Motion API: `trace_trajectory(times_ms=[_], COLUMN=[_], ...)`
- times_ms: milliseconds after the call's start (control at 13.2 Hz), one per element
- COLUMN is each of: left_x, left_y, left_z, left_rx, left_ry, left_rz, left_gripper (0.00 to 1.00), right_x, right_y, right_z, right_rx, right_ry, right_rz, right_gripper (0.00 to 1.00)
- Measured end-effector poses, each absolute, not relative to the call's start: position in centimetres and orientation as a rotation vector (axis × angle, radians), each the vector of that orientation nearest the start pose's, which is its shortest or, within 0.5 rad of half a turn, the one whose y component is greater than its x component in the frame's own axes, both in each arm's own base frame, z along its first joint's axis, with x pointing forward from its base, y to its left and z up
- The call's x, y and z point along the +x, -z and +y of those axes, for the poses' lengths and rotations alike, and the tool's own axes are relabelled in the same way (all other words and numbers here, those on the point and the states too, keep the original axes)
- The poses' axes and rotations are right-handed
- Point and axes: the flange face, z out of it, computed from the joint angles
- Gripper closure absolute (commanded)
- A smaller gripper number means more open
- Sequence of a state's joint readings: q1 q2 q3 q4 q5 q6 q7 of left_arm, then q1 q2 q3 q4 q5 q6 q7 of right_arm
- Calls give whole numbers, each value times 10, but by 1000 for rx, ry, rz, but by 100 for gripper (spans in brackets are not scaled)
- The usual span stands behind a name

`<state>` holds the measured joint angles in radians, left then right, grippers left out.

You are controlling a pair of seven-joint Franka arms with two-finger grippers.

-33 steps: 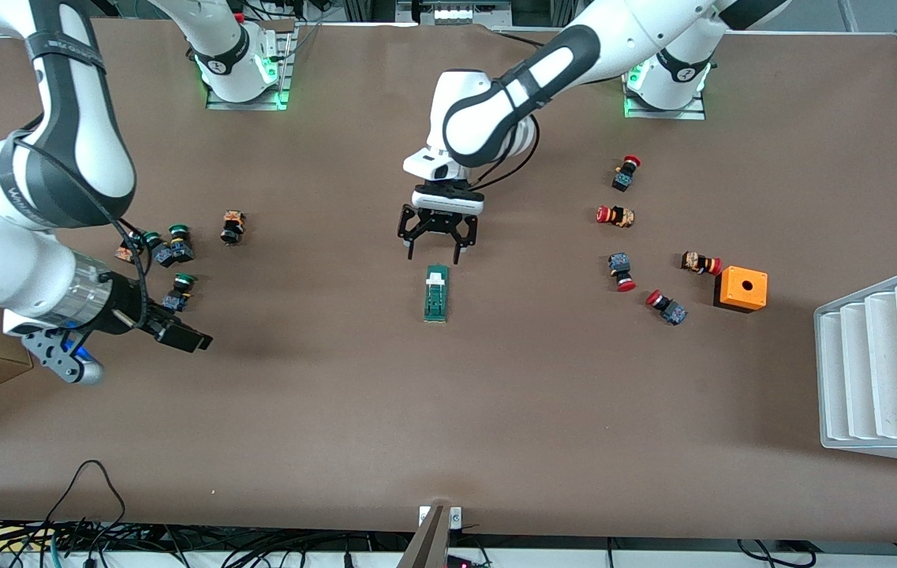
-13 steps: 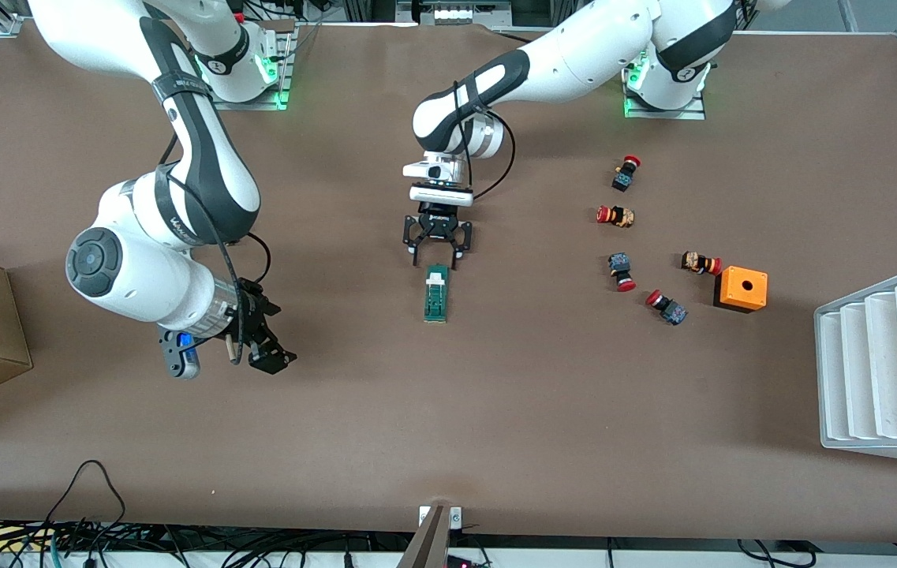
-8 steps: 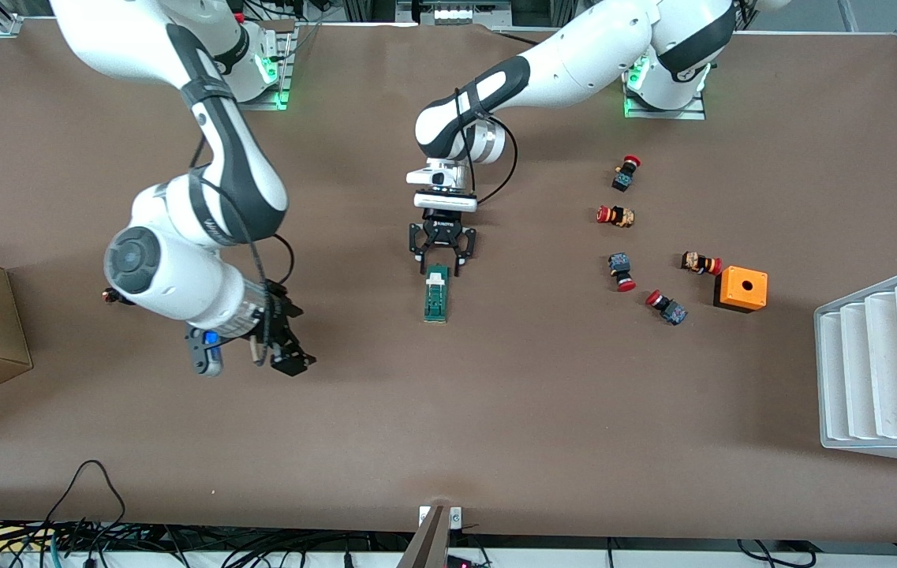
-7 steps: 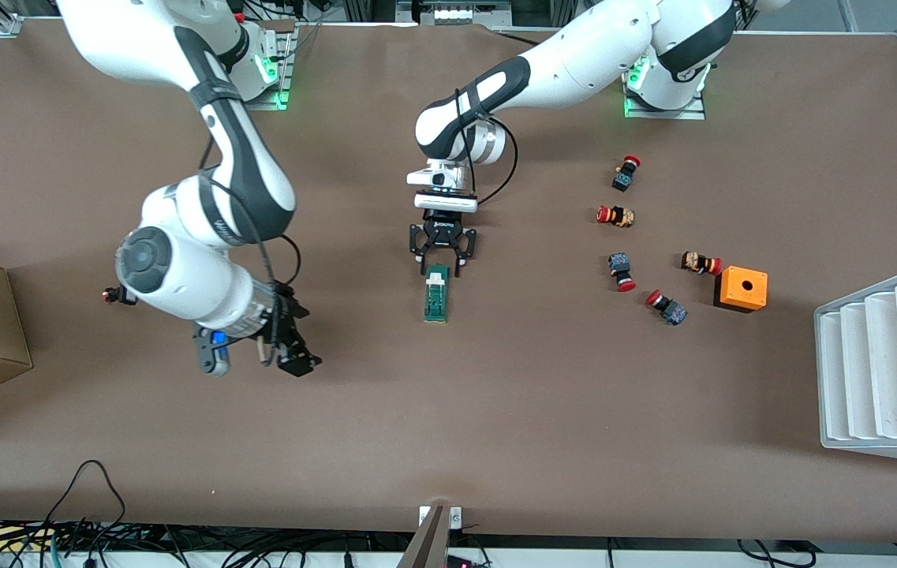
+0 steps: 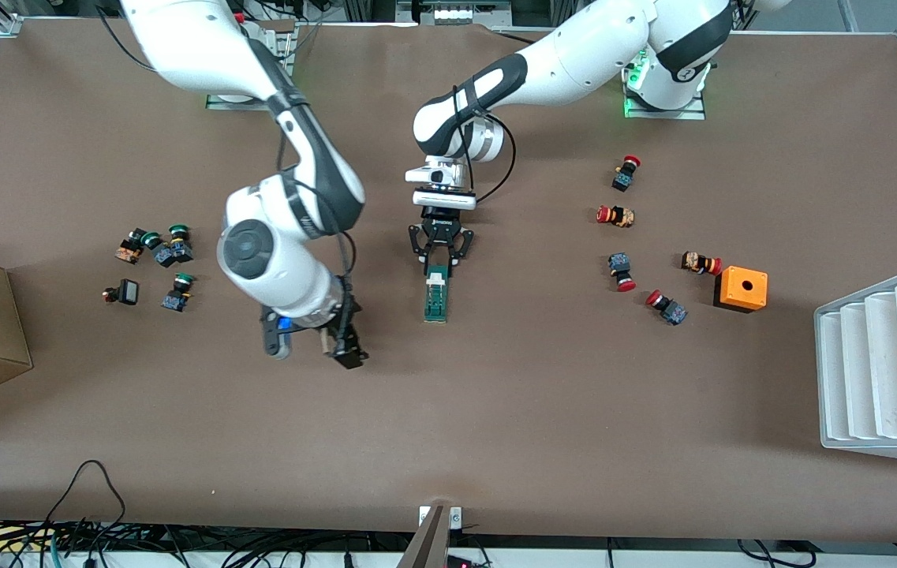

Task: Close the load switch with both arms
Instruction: 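Reach the right gripper down to the white switch handle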

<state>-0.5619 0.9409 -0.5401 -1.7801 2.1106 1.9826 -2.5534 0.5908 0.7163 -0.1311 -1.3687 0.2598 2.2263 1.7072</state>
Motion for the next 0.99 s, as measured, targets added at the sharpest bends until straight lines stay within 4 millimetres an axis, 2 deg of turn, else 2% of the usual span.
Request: trace_trajectory(times_ms=[379, 683, 986], left_x=[352, 352, 352], left_y=[-83, -83, -83], left_z=[-533, -533, -533], left_rx=[-2758, -2760, -2761], left_ry=[1707, 1709, 1710], left_rz=[-76, -82, -87], left_gripper=[56, 56, 56], right_x=[640, 610, 590], right_y=[-288, -272, -266], right_z=[389, 431, 458], right_rx=[-2186, -2188, -2184], right_ry=[-61, -74, -83], right_rz=[1948, 1966, 1985], right_gripper=[2, 2, 2])
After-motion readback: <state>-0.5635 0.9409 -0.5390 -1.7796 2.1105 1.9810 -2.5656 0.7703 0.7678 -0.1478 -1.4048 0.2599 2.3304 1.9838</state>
